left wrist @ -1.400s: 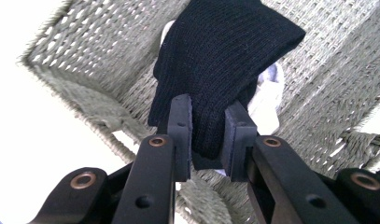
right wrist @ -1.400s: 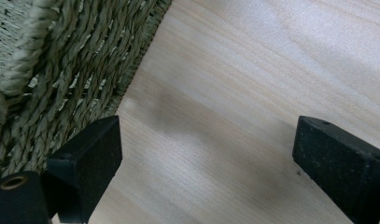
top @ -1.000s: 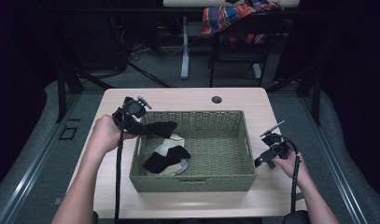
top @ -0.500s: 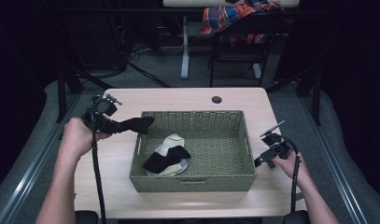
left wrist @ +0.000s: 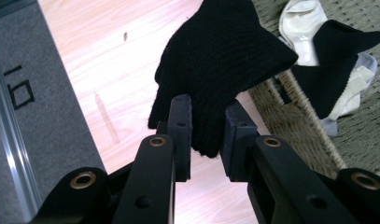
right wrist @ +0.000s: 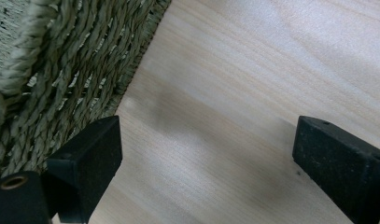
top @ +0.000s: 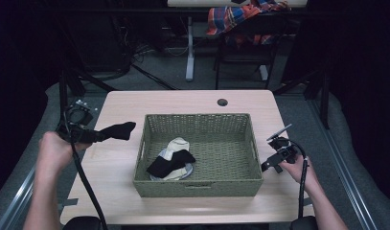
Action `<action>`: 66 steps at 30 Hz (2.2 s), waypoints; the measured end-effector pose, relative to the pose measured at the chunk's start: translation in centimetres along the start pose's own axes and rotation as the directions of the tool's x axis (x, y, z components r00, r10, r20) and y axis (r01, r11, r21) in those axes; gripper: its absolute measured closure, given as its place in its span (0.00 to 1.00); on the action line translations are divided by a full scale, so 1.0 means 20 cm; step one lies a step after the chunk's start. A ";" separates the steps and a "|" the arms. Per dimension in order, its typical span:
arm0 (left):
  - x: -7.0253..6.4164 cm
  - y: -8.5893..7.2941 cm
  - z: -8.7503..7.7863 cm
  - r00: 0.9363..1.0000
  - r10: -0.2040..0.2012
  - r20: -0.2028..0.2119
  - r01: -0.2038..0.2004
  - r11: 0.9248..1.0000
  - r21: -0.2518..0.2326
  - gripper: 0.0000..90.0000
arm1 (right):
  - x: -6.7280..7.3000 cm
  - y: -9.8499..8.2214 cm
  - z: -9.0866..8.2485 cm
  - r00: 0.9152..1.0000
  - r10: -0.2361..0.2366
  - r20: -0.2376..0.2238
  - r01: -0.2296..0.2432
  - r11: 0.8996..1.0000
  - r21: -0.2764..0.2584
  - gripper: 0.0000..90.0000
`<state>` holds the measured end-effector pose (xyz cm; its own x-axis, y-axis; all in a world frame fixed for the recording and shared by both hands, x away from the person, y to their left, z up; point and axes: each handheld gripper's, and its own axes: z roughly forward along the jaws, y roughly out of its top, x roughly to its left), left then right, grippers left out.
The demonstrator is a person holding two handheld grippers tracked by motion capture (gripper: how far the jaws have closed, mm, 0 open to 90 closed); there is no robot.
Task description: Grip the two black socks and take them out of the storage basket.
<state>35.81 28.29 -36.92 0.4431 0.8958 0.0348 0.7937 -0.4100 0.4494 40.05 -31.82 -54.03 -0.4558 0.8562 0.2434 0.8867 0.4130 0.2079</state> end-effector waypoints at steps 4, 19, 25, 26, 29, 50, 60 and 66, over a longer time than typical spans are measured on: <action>0.04 -0.04 0.00 1.000 -0.030 -0.005 0.030 1.000 -0.002 0.85 | 0.00 0.00 -0.01 1.000 -0.010 0.004 0.010 1.000 0.009 0.09; 0.20 -0.22 0.19 0.985 -0.172 -0.004 0.172 0.985 0.011 0.85 | 0.00 0.00 0.00 1.000 0.002 0.005 -0.002 1.000 -0.004 0.09; 0.23 -0.31 0.31 0.977 -0.214 0.006 0.214 0.976 0.032 0.85 | 0.00 0.00 0.00 1.000 -0.003 0.004 0.003 1.000 0.002 0.09; 0.24 -0.32 0.32 0.977 -0.212 0.004 0.212 0.977 0.035 0.85 | 0.00 0.00 0.01 1.000 0.011 0.000 -0.011 1.000 -0.017 0.09; 0.24 -0.34 0.34 0.975 -0.222 0.008 0.222 0.975 0.035 0.85 | 0.00 0.00 0.00 1.000 -0.008 0.005 0.008 1.000 0.007 0.09; 0.22 -0.41 0.55 0.975 -0.222 -0.006 0.221 0.967 0.129 0.83 | 0.00 0.00 0.00 1.000 0.000 0.009 0.000 1.000 0.007 0.09; 0.21 -0.41 0.57 0.974 -0.226 0.026 0.217 0.959 0.183 0.60 | 0.00 0.00 0.00 1.000 -0.004 0.010 0.004 1.000 0.016 0.09; 0.23 -0.39 0.51 0.969 -0.242 0.042 0.235 0.963 0.128 0.18 | 0.00 -0.01 0.01 1.000 0.018 -0.004 -0.018 1.000 -0.009 0.09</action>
<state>35.80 33.86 -49.32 0.2547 0.9604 -0.1128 0.9223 -0.2062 0.3269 39.96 -31.81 -54.25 -0.4399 0.8623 0.2511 0.8941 0.3943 0.2121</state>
